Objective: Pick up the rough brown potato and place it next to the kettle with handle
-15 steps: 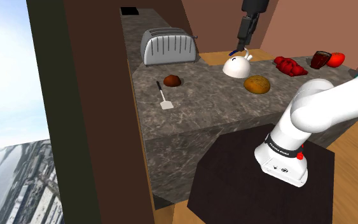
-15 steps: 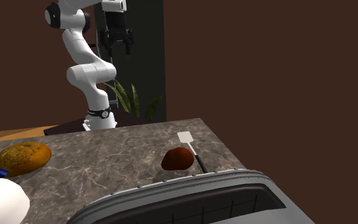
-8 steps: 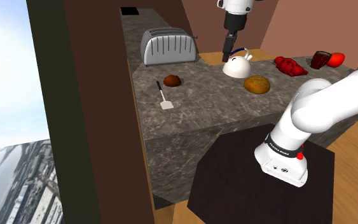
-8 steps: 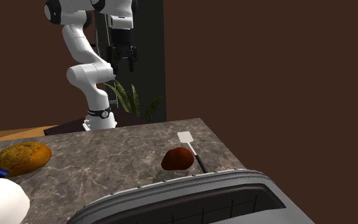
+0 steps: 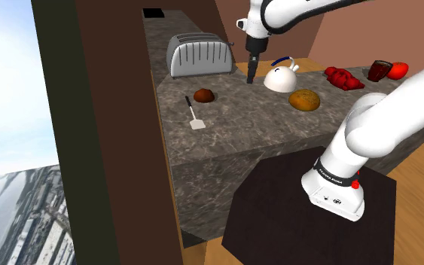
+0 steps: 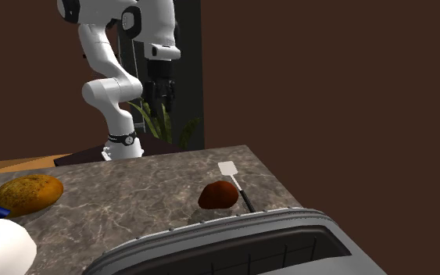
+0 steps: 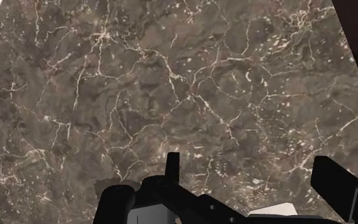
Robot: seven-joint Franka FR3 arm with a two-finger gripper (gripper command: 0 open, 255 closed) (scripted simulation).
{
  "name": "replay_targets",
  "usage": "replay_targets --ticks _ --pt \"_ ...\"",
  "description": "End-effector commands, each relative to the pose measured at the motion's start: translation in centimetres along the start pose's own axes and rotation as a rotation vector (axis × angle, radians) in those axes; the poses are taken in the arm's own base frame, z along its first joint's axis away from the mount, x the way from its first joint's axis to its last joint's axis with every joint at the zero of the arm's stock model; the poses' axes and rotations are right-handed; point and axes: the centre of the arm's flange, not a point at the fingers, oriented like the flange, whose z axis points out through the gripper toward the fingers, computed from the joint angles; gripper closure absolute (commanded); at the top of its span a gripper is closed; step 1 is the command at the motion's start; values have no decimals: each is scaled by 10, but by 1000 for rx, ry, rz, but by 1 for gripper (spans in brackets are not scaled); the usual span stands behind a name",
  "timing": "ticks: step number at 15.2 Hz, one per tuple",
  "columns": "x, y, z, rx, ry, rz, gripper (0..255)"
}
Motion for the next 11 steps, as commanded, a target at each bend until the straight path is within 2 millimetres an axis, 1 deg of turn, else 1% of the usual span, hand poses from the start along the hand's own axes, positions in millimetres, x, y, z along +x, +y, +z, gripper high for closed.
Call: replay_targets --ticks 1,11 --pt "17 7 17 -23 9 -50 0" --pt "101 39 101 -130 44 -287 0"
